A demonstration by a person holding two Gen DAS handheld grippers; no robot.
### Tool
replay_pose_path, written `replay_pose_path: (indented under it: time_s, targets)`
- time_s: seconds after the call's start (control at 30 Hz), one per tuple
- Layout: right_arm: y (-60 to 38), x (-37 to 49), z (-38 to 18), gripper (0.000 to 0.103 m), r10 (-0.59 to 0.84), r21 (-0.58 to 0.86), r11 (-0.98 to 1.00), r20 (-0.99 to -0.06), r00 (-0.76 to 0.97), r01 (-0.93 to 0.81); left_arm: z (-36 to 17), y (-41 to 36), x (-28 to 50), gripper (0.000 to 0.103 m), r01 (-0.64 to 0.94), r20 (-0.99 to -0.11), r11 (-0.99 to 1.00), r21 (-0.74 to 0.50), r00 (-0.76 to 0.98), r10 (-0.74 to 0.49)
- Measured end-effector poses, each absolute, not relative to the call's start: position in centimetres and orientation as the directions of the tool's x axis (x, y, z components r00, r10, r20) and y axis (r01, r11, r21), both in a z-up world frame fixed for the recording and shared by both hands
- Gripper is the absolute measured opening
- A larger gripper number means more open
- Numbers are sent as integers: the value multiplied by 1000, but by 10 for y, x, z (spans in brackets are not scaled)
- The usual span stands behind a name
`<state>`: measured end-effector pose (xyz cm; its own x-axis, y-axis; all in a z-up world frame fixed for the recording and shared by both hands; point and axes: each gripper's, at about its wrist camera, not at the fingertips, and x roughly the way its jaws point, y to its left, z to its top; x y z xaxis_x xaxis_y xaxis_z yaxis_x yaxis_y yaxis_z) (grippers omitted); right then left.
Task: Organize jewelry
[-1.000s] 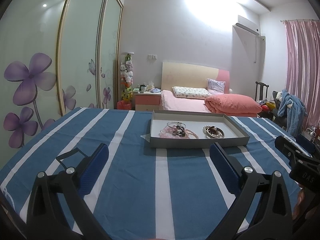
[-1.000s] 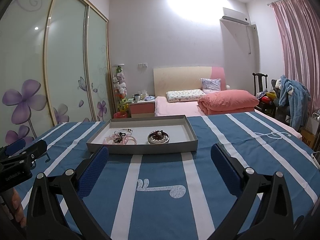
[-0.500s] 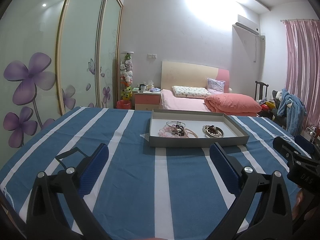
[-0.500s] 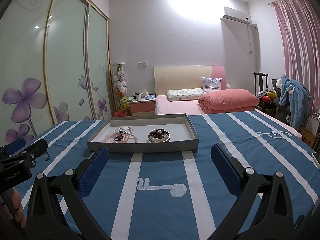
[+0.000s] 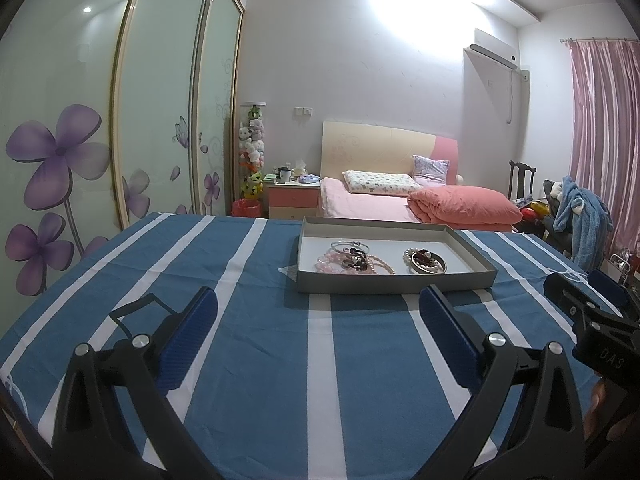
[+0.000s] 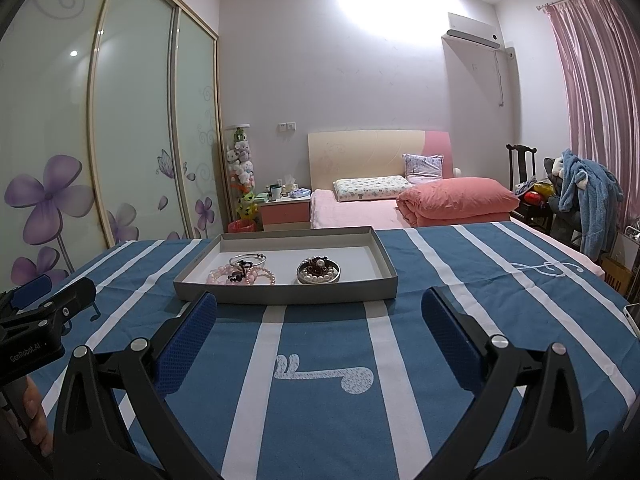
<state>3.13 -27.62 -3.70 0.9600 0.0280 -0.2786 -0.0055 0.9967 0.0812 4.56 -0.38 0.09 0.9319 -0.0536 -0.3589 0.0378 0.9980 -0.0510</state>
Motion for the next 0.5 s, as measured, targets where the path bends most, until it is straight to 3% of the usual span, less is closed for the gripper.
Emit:
replay_pose_path:
  time_s: [0.5]
  targets:
    - [-274,29,-41,101,29,80,997,-285,958,-7,-2,-4,45,99,41,-370,998,-52,927,-58]
